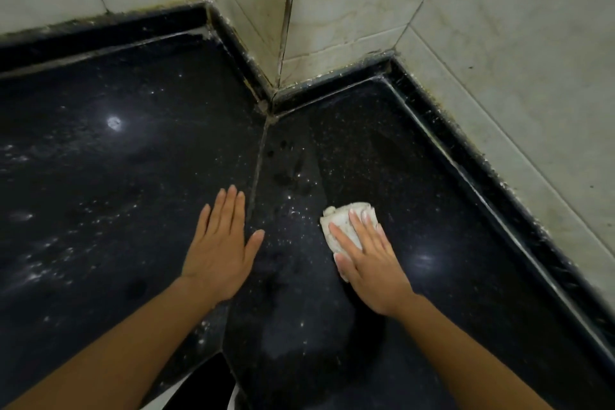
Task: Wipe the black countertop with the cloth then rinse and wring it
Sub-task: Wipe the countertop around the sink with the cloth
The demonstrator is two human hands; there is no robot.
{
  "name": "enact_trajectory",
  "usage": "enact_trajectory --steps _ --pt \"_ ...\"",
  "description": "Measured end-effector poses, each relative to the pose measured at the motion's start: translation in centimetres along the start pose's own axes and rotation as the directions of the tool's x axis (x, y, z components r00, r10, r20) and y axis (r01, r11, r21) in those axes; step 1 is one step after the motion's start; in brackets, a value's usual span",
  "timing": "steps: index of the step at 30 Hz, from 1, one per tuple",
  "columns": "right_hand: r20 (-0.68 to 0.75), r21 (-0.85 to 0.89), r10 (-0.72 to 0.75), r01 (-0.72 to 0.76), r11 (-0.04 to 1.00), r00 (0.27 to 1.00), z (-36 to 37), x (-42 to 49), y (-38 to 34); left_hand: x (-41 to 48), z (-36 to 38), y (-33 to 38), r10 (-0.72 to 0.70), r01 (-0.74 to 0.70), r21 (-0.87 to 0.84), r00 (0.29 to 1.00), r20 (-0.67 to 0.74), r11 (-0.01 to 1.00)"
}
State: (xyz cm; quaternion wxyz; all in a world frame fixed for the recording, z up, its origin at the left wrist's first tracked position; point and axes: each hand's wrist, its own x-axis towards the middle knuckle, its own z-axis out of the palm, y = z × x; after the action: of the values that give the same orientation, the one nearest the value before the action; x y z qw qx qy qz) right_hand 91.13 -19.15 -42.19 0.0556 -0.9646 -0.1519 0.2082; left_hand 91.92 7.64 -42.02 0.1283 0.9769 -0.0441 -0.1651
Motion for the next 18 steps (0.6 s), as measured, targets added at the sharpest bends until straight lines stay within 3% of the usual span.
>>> enact_trajectory --steps 6,9,13,18 --pt "0.029 -0.174 -0.243 0.244 0.954 0.970 2.6 -5.5 1.3 -0.4 -0.3 -0.6 -0.052 0.045 0.059 0.990 0.127 0.997" --pt "0.011 -0.167 -0.276 0.273 0.947 0.961 1.6 -3.9 2.4 -0.2 -0.5 -0.5 -0.052 0.040 0.078 0.985 0.164 0.996" --pt "-0.049 -0.064 -0.090 0.086 0.994 0.995 -0.4 1.8 2.9 0.1 -0.7 -0.6 -0.049 0.034 0.069 0.973 0.227 0.997" --pt "-0.063 0.036 0.146 -0.144 0.989 0.987 -3.9 11.0 1.7 0.3 -0.6 -0.7 -0.054 0.038 0.069 0.969 0.240 0.997"
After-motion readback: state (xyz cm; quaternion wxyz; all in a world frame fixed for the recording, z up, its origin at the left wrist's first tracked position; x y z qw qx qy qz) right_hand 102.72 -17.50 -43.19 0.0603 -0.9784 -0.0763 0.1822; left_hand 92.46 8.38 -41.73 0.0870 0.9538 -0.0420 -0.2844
